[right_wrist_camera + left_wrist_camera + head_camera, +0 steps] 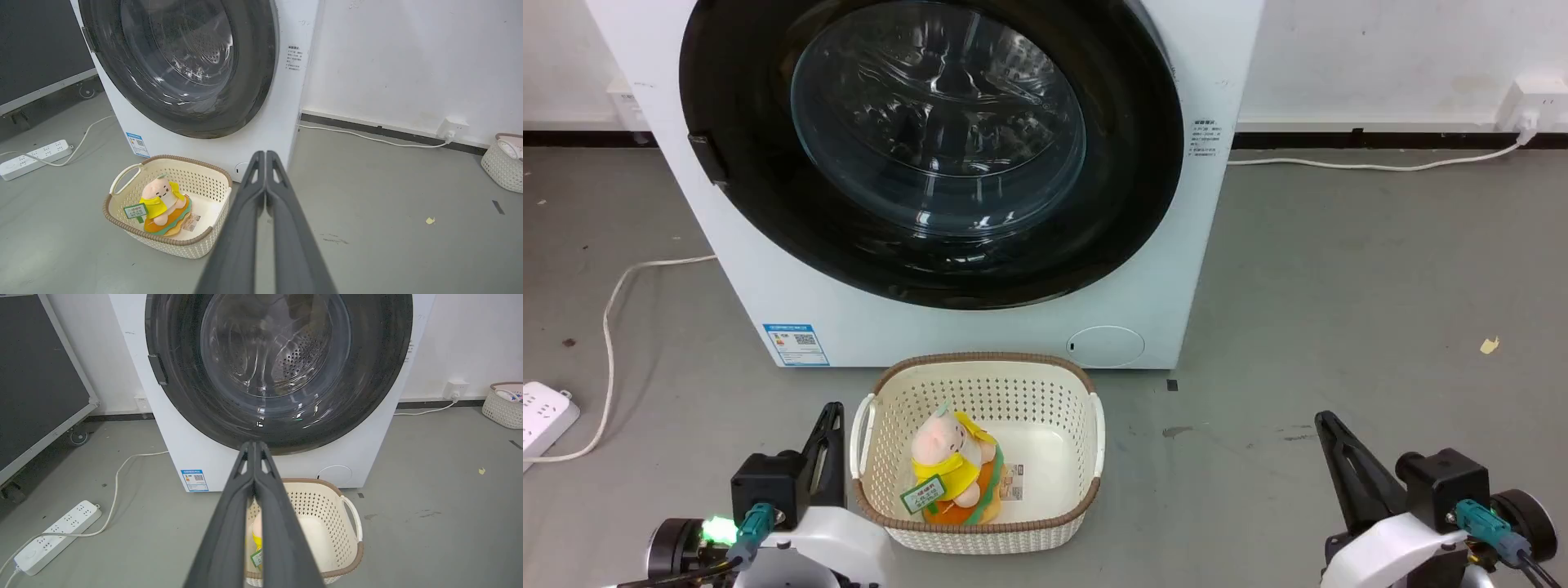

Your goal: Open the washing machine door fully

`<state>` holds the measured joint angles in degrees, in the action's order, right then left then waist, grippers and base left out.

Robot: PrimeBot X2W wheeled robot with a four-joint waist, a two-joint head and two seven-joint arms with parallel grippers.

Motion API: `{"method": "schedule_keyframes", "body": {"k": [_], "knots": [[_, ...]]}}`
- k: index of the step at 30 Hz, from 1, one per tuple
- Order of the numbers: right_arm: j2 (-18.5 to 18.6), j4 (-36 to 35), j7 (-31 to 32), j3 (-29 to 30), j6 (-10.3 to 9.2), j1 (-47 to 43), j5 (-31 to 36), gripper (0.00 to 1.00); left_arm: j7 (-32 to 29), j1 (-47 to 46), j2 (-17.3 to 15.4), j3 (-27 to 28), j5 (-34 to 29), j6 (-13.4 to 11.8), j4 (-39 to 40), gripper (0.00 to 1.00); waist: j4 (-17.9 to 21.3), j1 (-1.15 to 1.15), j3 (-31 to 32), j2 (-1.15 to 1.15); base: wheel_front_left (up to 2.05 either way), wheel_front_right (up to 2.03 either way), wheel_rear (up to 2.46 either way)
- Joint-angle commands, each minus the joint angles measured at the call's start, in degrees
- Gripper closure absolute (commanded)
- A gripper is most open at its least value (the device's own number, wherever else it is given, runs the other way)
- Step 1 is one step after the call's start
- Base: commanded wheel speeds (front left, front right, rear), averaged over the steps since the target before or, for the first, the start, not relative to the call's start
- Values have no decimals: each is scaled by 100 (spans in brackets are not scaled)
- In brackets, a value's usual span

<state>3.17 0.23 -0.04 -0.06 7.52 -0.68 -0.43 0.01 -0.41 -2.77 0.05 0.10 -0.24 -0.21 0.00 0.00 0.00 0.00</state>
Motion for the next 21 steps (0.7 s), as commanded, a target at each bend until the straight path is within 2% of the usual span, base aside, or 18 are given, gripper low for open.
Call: {"method": "schedule_keyframes", "body": {"k": [1,21], "knots": [[-29,-23,4,6,-3,68,43,100,-1,41,-10,-5,-10,24,21,100,0,0,0,0,0,0,0],[-29,-23,4,6,-3,68,43,100,-1,41,-10,-5,-10,24,21,100,0,0,0,0,0,0,0]]}}
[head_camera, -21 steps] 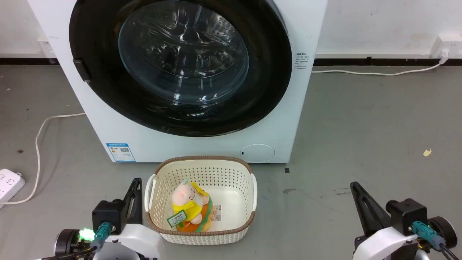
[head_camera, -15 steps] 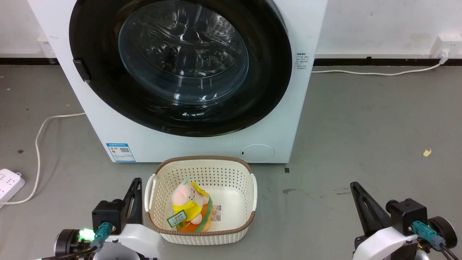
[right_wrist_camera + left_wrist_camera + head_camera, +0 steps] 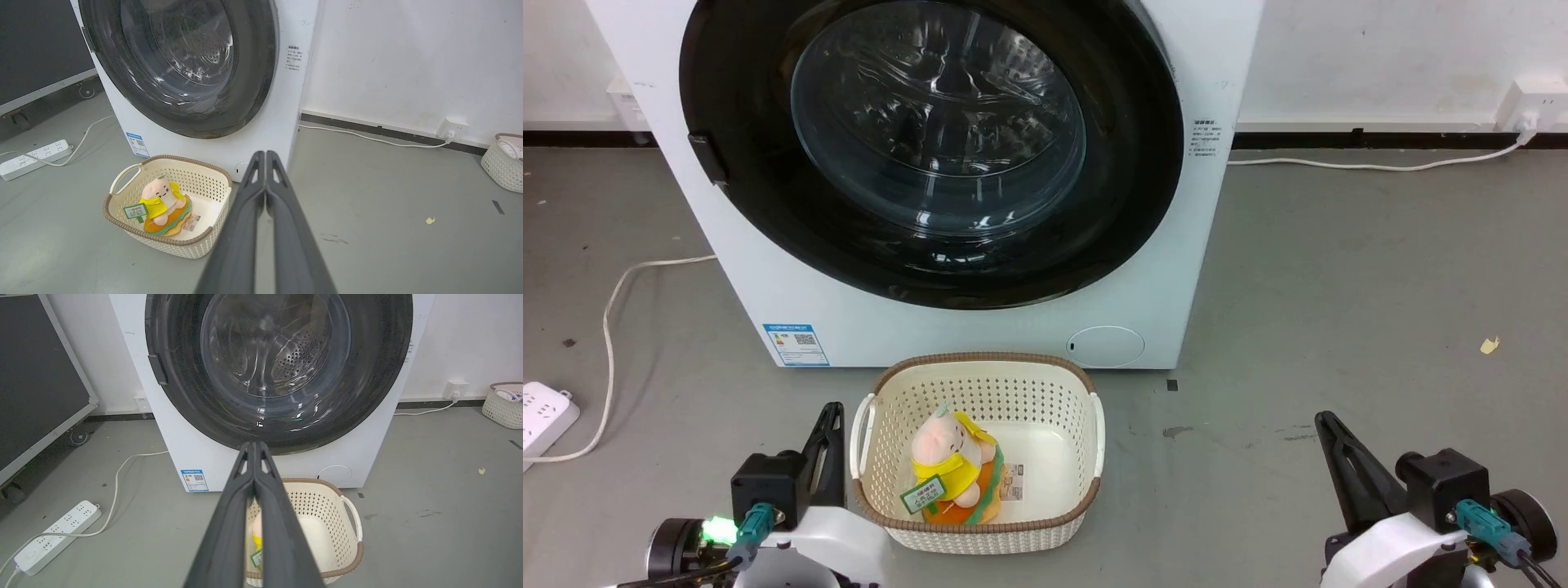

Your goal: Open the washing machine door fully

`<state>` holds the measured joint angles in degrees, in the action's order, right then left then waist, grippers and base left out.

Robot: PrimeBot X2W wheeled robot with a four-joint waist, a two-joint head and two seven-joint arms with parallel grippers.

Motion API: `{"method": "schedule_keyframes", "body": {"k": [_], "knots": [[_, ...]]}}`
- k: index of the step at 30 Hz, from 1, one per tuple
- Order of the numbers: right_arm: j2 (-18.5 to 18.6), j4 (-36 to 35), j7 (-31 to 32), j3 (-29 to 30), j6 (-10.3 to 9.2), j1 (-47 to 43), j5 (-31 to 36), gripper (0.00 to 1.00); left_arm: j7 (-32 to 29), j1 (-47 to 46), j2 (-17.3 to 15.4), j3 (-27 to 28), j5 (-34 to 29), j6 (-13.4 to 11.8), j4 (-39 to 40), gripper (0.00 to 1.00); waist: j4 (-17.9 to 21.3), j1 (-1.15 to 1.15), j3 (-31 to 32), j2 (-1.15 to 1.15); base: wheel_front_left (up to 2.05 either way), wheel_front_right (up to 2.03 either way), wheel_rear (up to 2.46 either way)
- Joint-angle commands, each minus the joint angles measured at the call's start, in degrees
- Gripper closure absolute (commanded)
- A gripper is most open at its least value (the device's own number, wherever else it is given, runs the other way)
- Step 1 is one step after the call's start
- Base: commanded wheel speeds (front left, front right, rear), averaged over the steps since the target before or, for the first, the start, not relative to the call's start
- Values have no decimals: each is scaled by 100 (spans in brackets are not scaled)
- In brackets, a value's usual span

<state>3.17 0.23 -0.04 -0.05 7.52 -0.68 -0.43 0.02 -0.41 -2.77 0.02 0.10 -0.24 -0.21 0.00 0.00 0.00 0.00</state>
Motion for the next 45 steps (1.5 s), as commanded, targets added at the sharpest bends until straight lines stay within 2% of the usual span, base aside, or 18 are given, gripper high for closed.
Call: {"method": "schedule_keyframes", "body": {"k": [1,8,9,33,45], "knots": [[-29,-23,4,5,-3,68,43,100,-2,41,-10,-2,-10,24,21,100,0,0,0,0,0,0,0],[-29,-23,4,5,-3,68,43,100,-2,41,-10,-2,-10,24,21,100,0,0,0,0,0,0,0],[0,0,-1,1,0,0,-1,0,0,0,0,0,0,0,0,0,0,0,0,0,0,0,0],[21,96,-238,-3,0,37,-270,0,238,-11,-1,-121,67,-41,-133,0,-59,0,-33,0,0,0,0],[310,161,-343,-138,0,518,-651,0,382,-154,-2,-213,111,-60,-161,0,-186,0,-302,0,0,0,0]]}}
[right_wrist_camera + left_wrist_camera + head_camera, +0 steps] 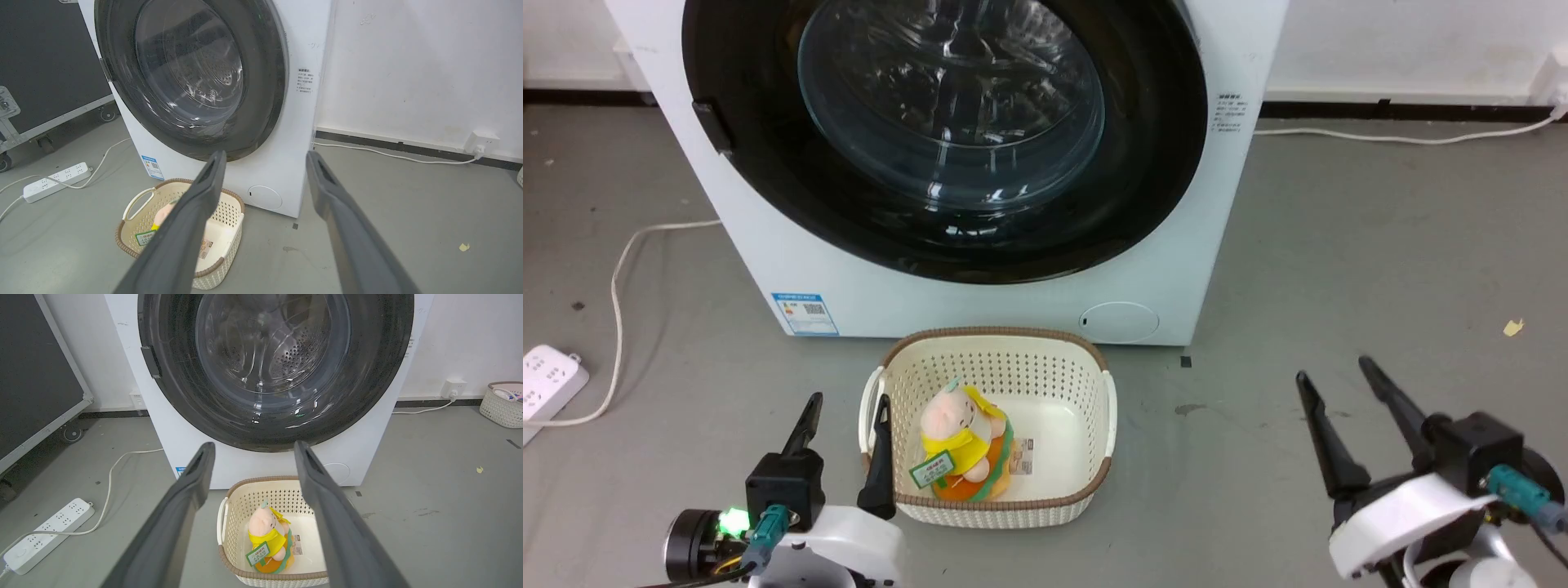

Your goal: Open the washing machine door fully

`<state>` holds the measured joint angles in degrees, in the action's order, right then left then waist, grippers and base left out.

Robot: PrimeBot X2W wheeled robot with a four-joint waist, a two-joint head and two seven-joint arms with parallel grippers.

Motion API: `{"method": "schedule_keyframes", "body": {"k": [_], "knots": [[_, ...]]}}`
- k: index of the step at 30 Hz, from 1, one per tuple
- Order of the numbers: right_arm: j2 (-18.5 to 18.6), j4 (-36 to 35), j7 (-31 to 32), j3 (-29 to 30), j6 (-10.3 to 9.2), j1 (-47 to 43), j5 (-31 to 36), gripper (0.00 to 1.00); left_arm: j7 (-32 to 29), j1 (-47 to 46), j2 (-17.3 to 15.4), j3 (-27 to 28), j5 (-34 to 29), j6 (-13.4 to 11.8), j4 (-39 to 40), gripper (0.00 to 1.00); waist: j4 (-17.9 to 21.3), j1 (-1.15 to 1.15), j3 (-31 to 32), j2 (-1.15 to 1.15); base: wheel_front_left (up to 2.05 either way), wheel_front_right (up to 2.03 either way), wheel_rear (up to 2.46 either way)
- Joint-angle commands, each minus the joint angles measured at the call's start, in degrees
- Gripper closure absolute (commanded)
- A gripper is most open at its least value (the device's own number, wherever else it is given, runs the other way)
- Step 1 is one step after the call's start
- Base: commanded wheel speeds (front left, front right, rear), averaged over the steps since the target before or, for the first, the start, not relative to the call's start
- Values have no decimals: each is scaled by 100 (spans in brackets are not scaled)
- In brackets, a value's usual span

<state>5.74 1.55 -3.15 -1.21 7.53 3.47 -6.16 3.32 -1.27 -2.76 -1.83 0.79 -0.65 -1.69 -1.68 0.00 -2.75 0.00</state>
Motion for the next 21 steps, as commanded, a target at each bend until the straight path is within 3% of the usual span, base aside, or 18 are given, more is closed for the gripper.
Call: {"method": "schedule_keyframes", "body": {"k": [1,11,20,21], "knots": [[77,31,-31,-29,-1,160,-132,0,63,-84,-3,-35,46,-19,-15,0,-30,0,-55,0,0,0,0],[251,114,51,-76,-1,891,-842,0,183,-263,-4,-119,104,-42,-14,0,-158,0,-378,0,0,0,0],[172,390,100,70,-2,1674,-1662,0,315,-434,-5,-224,161,-83,-43,0,-294,0,-652,0,0,0,0],[169,430,115,88,-2,1747,-1728,4,327,-450,-5,-232,167,-86,-44,0,-307,0,-680,0,0,0,0]]}}
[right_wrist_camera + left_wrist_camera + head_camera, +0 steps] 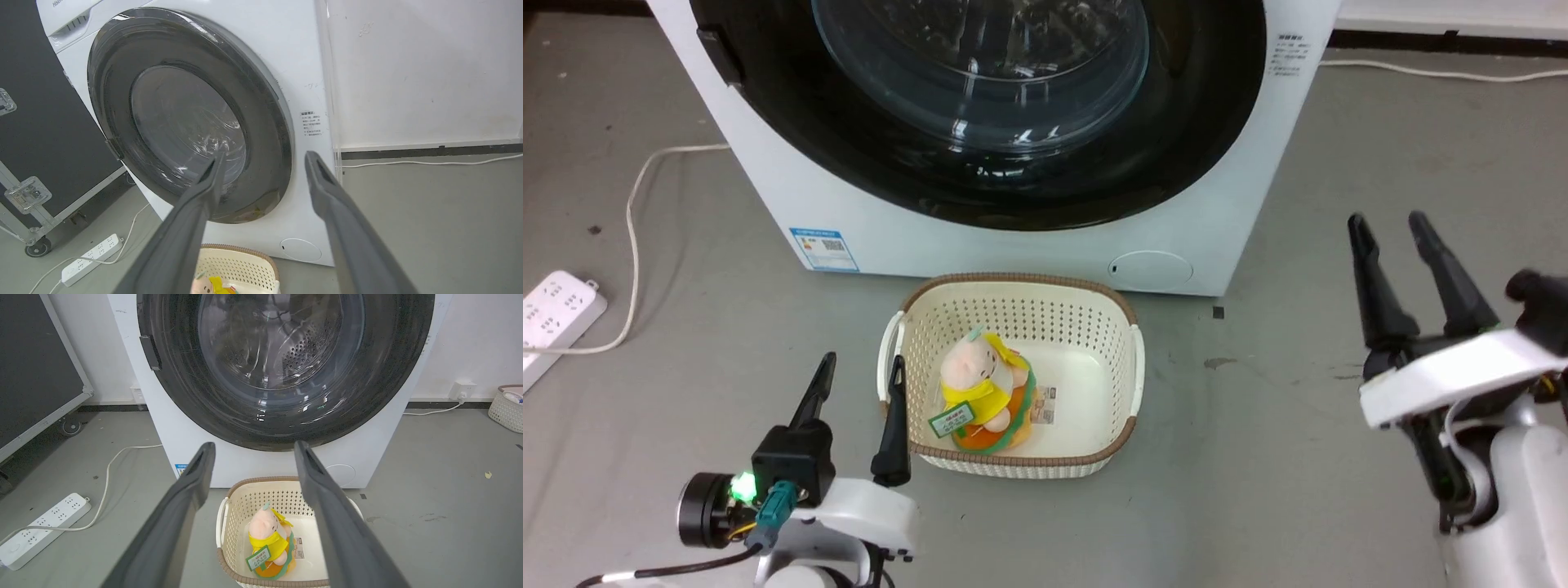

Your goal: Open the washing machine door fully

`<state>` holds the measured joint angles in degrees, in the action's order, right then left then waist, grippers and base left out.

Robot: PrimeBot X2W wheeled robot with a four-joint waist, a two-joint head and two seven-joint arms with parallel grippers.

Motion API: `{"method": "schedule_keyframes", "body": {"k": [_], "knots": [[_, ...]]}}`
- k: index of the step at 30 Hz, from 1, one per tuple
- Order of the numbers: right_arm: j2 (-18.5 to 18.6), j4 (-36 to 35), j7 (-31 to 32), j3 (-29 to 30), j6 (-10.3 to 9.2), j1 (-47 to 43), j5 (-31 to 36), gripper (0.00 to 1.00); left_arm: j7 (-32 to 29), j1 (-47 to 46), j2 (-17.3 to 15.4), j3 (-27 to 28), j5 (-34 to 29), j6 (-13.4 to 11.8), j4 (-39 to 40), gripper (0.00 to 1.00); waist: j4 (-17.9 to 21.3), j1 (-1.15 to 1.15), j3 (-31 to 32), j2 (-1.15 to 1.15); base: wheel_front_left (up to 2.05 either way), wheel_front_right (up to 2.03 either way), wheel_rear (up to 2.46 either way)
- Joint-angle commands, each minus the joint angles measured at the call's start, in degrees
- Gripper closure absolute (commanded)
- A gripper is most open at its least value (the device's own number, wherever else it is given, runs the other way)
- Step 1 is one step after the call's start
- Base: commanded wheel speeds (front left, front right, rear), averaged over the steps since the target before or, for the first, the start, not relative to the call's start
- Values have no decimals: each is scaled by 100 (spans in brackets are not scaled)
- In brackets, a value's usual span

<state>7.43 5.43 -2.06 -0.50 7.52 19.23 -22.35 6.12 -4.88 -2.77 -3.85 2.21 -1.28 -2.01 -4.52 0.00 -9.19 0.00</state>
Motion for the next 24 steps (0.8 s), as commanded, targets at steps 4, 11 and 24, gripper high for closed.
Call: {"method": "schedule_keyframes", "body": {"k": [4,11,24], "knots": [[-2,241,93,118,-1,511,-364,100,95,-152,-4,-67,51,-38,-14,0,-75,0,-159,0,0,0,0],[-77,959,497,525,-1,1509,-1003,100,203,-306,-5,-143,107,-60,-17,0,-222,0,-484,0,0,0,0],[-39,2514,1256,1224,-2,3286,-1977,100,382,-504,-6,-322,209,-117,-22,0,-515,0,-979,0,0,0,0]]}}
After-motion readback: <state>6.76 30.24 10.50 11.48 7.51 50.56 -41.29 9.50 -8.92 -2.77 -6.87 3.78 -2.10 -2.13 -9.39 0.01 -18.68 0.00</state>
